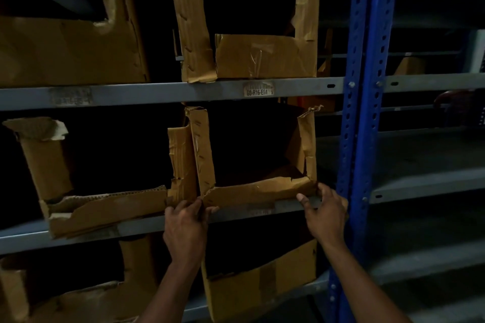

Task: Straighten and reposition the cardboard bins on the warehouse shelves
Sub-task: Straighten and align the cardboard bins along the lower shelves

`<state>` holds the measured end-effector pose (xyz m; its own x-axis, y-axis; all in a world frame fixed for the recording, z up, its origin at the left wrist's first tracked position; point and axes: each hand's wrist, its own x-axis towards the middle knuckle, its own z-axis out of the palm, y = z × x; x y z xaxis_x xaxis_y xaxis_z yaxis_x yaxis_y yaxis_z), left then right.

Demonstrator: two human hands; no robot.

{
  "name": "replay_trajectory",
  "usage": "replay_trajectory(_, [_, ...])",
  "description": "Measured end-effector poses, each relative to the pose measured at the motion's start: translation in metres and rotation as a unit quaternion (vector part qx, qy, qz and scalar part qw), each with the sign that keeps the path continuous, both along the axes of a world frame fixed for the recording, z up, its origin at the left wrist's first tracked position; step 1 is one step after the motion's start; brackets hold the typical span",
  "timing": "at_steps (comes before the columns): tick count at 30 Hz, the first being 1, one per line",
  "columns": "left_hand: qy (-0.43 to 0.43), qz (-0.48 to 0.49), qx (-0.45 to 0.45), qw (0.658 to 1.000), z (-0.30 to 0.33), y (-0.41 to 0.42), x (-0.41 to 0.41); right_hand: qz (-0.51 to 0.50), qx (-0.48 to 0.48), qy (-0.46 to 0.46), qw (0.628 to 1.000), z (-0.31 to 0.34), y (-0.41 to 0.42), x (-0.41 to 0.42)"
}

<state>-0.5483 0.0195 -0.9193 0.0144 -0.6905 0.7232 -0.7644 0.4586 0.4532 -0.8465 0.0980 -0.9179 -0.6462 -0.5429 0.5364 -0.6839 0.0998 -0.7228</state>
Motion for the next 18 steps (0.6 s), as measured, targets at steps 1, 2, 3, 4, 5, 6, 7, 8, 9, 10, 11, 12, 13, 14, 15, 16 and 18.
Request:
replay_trajectory(1, [0.009,0.003,0.007,1.0,-0.001,-0.001,0.0,-0.004,0.001,0.002,1.0,-0.004,0.0,-0.001])
replay_trajectory(2, [0.021,0.002,0.015,1.0,-0.002,-0.002,-0.001,-0.005,0.004,0.004,1.0,-0.008,0.0,-0.002])
replay_trajectory(3, [0.031,-0.004,0.022,0.999,-0.003,-0.003,-0.001,-0.004,0.006,0.005,1.0,-0.011,-0.001,-0.004])
replay_trajectory(4, [0.041,-0.014,0.025,0.999,-0.005,-0.004,0.0,-0.004,0.008,0.004,1.0,-0.013,-0.002,-0.005])
replay_trajectory(5, [0.049,-0.021,0.027,0.998,-0.007,-0.006,0.001,-0.003,0.008,0.004,1.0,-0.015,-0.004,-0.006])
replay_trajectory(6, [0.054,-0.028,0.03,0.998,-0.009,-0.007,0.002,-0.003,0.01,0.004,1.0,-0.016,-0.004,-0.006])
replay_trajectory(7, [0.058,-0.031,0.033,0.997,-0.01,-0.008,0.003,-0.002,0.011,0.007,1.0,-0.017,-0.004,-0.005])
replay_trajectory(8, [0.064,-0.033,0.036,0.997,-0.013,-0.009,0.004,0.0,0.01,0.009,1.0,-0.017,-0.002,-0.005])
replay_trajectory(9, [0.068,-0.033,0.038,0.996,-0.014,-0.01,0.004,0.005,0.009,0.01,1.0,-0.018,-0.001,-0.005])
replay_trajectory(10, [0.07,-0.033,0.041,0.996,-0.014,-0.011,0.004,0.012,0.01,0.007,1.0,-0.017,0.002,-0.004])
replay_trajectory(11, [0.071,-0.036,0.043,0.996,-0.014,-0.011,0.004,0.02,0.012,0.001,1.0,-0.017,0.005,-0.004])
replay_trajectory(12, [0.074,-0.041,0.047,0.995,-0.014,-0.011,0.005,0.029,0.013,-0.008,0.999,-0.016,0.008,-0.001])
replay_trajectory(13, [0.08,-0.048,0.053,0.994,-0.014,-0.009,0.006,0.039,0.01,-0.021,0.999,-0.015,0.012,0.002])
replay_trajectory(14, [0.093,-0.061,0.058,0.992,-0.015,-0.005,0.007,0.051,0.003,-0.037,0.998,-0.014,0.016,0.007])
replay_trajectory(15, [0.112,-0.076,0.061,0.989,-0.016,0.001,0.008,0.062,-0.01,-0.053,0.997,-0.012,0.022,0.013])
replay_trajectory(16, [0.134,-0.091,0.058,0.985,-0.017,0.008,0.012,0.069,-0.026,-0.06,0.996,-0.012,0.028,0.021])
replay_trajectory(18, [0.161,-0.094,0.036,0.982,-0.019,0.023,0.025,0.082,-0.06,-0.061,0.993,-0.012,0.042,0.044])
